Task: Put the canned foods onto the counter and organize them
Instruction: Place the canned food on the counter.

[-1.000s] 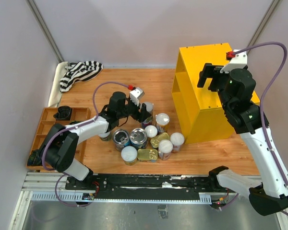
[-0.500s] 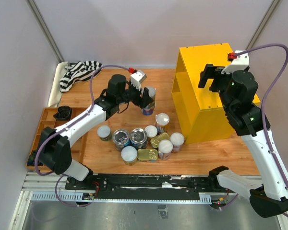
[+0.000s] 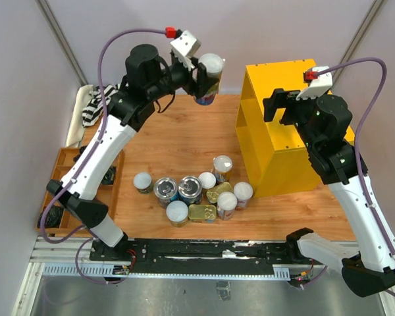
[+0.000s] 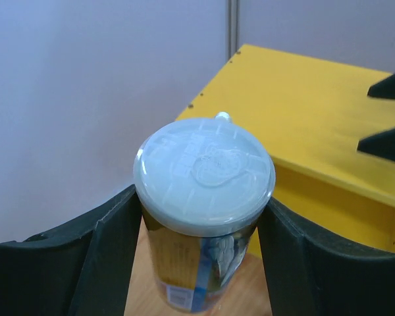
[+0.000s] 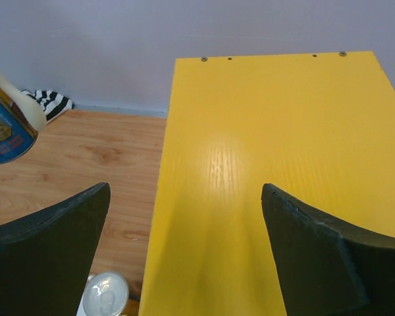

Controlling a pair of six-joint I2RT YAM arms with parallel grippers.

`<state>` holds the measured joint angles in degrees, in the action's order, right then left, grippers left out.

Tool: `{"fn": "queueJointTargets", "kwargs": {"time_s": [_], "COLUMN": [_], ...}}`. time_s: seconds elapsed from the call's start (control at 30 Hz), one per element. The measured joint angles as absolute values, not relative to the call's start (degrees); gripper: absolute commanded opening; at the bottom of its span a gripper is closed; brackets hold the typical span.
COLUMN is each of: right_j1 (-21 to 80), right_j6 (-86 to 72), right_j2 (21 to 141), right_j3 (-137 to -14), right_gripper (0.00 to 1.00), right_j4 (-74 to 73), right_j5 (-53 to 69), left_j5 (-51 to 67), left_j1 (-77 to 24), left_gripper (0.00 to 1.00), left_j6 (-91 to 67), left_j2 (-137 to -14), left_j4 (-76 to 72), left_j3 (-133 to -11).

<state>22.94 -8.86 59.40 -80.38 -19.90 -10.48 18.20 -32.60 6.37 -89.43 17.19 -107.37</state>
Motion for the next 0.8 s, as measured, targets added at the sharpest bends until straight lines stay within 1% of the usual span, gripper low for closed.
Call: {"fn": "queueJointTargets", "kwargs": {"time_s": [0.13, 0.2, 0.27, 0.43, 0.6, 0.8], "right_j1": [22.9, 22.9, 22.9, 22.9, 22.9, 22.9], "right_j6": [-8.7, -8.5, -8.5, -7.9, -7.6, -7.6], "right_j2": [60.0, 60.2, 60.1, 58.6, 57.3, 60.8], "right_j3": [-80.4, -80.4, -80.4, -79.7, -77.8, -77.1], "right_gripper": [0.98, 0.98, 0.98, 0.98, 0.98, 0.98], "right_j4": [-18.9, -18.7, -18.5, -17.6, -15.4, -12.4], "right_j5": [-6.9, -6.1, -5.7, -5.9, -6.0, -1.6], "left_j5": [17.8, 17.6, 17.6, 18.1, 19.9, 21.5], "left_j1": [-33.9, -34.2, -34.3, -34.2, -34.4, -35.2], "left_gripper": [0.00, 0.01, 0.01, 0.00, 0.01, 0.01], "left_j6": [7.7, 7.7, 7.6, 5.9, 3.0, 0.6], "left_j2": [-99.2, -103.8, -107.2, -110.0, -111.5, -111.6], "left_j4": [23.7, 25.6, 26.3, 25.4, 20.8, 15.0], "left_j3": [-124.8, -131.9, -136.2, -137.2, -137.2, -137.2]}}
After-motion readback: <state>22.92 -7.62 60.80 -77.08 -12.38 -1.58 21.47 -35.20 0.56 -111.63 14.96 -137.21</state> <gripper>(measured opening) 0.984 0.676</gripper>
